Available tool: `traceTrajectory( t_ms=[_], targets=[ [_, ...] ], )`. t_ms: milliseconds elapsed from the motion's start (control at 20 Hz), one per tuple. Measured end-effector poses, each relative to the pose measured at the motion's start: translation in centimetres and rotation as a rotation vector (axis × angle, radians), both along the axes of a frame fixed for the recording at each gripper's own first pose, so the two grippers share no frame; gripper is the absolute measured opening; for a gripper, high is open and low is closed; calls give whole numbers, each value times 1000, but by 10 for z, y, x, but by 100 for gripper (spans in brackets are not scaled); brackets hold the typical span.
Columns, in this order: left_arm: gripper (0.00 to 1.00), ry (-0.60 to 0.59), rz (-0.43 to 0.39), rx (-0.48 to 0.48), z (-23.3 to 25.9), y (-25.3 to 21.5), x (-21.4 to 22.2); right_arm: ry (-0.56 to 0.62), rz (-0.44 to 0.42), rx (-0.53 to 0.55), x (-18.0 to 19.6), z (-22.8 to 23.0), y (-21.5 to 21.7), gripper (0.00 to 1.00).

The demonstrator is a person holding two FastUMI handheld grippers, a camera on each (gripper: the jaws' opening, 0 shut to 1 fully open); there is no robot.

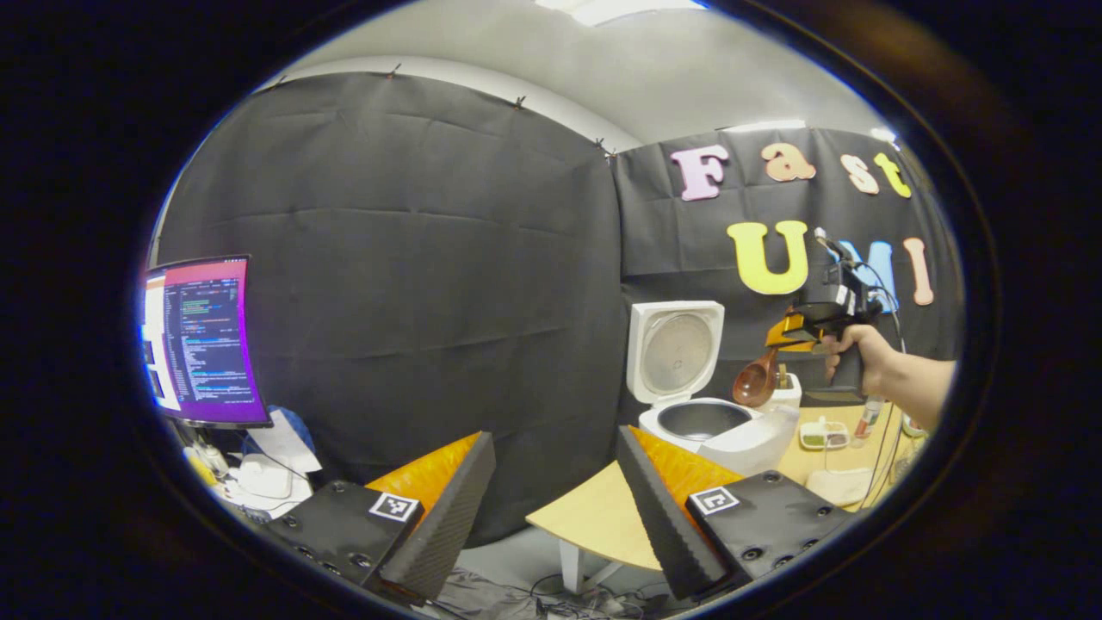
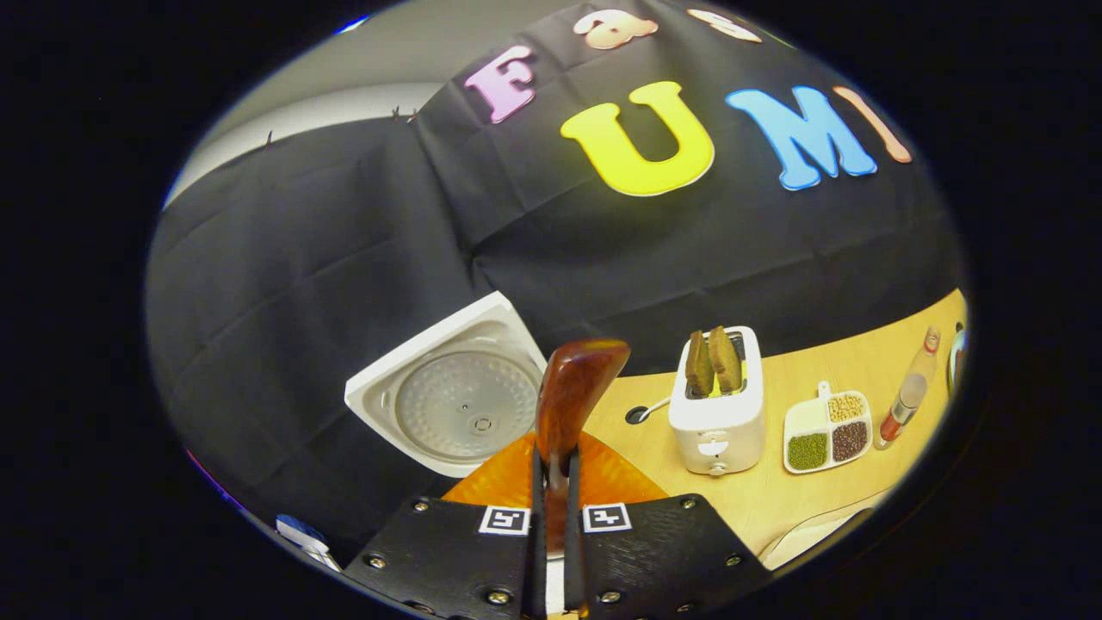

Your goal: Close the left gripper, press the button to open the rice cooker; take a wooden spoon from the chopstick holder with the right hand, scoop a spoonful of rice and pour it into the rice cooker, then put the wooden spoon back into the chopstick holder.

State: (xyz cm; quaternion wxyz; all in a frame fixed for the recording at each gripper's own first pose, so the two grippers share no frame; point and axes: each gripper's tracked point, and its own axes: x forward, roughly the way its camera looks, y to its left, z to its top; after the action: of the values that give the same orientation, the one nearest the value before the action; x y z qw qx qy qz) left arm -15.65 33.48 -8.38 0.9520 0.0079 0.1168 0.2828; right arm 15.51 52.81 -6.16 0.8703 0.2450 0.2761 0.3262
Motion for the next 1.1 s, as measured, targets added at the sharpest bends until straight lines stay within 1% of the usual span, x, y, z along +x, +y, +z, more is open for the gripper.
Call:
traceTrajectory(
  t_ms=[150, 400, 450, 500, 550, 600, 650, 700, 800, 850, 900, 1000, 1050, 1100],
  targets=[
    [99, -22, -41, 8, 8, -14, 21, -14, -35, 32, 5, 12, -40, 8],
    [98, -66, -113, 20, 26, -43, 51, -68, -99, -8, 13, 20, -118, 8],
    [96, -73, -128, 21, 29, -49, 57, -75, -111, -13, 14, 21, -133, 8],
    [99, -79, -141, 24, 32, -56, 61, -78, -124, -20, 16, 21, -148, 8],
    [99, -86, -155, 26, 35, -62, 65, -84, -138, -29, 18, 20, -162, 8],
    [96, -92, -169, 29, 38, -68, 70, -88, -155, -37, 20, 19, -177, 8],
    [99, -98, -181, 31, 41, -75, 74, -92, -173, -48, 21, 18, -193, 8],
    [98, -103, -192, 29, 44, -82, 78, -90, -189, -61, 23, 16, -209, 8],
    [96, -117, -215, 20, 45, -96, 85, -91, -212, -74, 23, 15, -235, 8],
    [99, -119, -225, 14, 44, -103, 88, -93, -226, -81, 22, 17, -245, 8],
    [96, -123, -235, 10, 45, -109, 90, -95, -240, -89, 23, 17, -258, 8],
    [98, -126, -259, 7, 46, -122, 95, -108, -270, -110, 22, 15, -282, 8],
    [96, -127, -271, 9, 47, -128, 99, -111, -283, -123, 22, 14, -294, 8],
    [96, -132, -282, 8, 49, -134, 102, -112, -298, -134, 22, 11, -306, 8]
  ],
)
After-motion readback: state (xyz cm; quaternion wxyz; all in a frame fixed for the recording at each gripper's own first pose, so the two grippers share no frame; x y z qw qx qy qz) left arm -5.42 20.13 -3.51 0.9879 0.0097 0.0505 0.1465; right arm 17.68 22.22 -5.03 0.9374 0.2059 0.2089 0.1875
